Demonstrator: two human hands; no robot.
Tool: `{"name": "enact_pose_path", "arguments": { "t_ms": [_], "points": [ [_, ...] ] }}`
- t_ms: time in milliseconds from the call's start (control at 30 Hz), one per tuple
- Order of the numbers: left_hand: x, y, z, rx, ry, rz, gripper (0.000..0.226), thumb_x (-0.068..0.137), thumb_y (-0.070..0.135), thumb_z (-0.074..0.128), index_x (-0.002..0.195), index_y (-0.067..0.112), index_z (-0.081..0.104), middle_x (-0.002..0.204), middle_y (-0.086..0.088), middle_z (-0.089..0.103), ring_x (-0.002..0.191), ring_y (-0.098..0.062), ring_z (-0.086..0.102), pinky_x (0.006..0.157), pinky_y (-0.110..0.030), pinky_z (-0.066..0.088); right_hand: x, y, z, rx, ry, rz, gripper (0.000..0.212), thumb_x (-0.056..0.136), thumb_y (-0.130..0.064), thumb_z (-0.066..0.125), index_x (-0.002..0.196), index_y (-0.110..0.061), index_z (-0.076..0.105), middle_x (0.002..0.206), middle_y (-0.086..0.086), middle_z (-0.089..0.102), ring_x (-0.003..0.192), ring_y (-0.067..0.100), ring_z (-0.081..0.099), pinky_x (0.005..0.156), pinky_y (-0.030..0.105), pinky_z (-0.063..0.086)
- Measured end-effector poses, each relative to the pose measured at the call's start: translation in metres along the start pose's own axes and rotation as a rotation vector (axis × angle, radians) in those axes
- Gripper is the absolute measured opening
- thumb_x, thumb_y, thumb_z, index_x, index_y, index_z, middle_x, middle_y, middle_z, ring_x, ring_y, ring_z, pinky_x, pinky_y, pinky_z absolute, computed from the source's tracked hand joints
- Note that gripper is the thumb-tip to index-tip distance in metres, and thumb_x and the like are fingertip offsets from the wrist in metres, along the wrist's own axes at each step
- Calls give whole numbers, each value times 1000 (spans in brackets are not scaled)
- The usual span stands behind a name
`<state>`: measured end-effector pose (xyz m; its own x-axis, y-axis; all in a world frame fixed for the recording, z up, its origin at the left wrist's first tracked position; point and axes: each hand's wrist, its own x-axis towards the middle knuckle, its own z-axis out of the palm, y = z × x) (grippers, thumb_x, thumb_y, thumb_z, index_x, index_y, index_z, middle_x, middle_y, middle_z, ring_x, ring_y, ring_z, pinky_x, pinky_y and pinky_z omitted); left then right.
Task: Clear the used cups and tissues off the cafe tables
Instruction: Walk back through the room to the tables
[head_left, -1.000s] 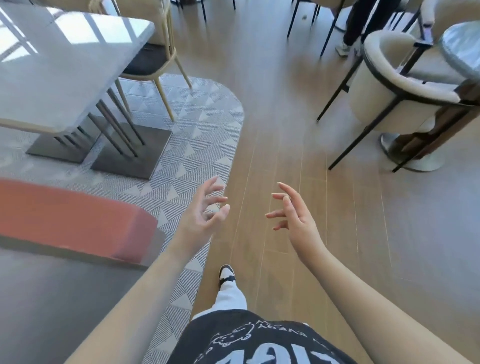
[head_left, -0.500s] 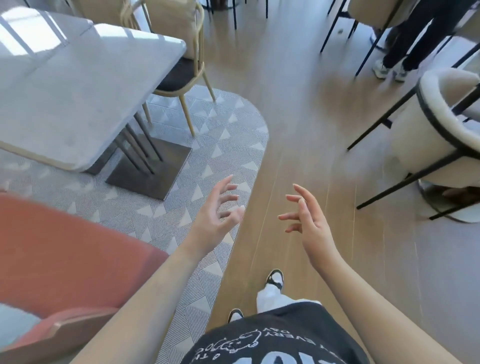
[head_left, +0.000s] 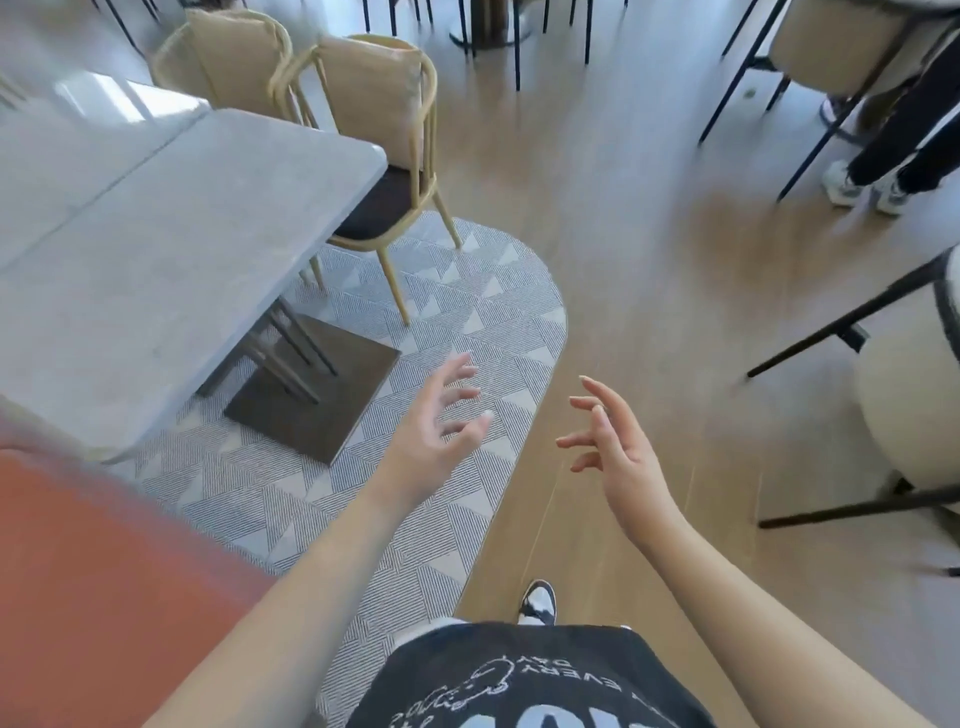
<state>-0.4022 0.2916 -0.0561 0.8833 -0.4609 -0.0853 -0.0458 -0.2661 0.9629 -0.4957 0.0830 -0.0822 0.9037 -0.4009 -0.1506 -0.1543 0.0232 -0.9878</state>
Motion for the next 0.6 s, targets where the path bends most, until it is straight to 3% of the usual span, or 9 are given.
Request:
{"name": "enact_pose_path", "arguments": {
  "t_ms": [100,333,467,600],
  "points": [
    [37,12,2,-5,1,-4,63,87,57,64,144,53,38,137,30,51,131,-3,54,97,-28,56,44,-8,-4,23,2,3,35,106,-35,42,139,-34,52,122,-7,64,88,20,72,67,29,57],
    [130,10,-12,-25,13,-7,62,86,56,64,142,53,39,140,27,51,132,-4,54,99,-30,54,144,-19,2,9,-27,-7,32,104,-39,45,134,-43,54,120,-15,65,89,19,72,65,26,56],
    [195,0,-30,-58,26,-1,66,85,55,64,146,46,40,141,21,52,130,-3,55,93,-19,53,213,-25,14,-16,-29,-15,34,98,-46,46,130,-50,55,120,-15,65,89,20,72,66,28,57],
    [265,-5,-58,-76,4,-14,63,85,55,64,142,50,40,142,19,51,129,-1,55,93,-16,52,284,-36,35,-49,-29,-4,32,97,-49,47,127,-56,55,122,-13,65,90,19,72,67,31,56]
  ]
}}
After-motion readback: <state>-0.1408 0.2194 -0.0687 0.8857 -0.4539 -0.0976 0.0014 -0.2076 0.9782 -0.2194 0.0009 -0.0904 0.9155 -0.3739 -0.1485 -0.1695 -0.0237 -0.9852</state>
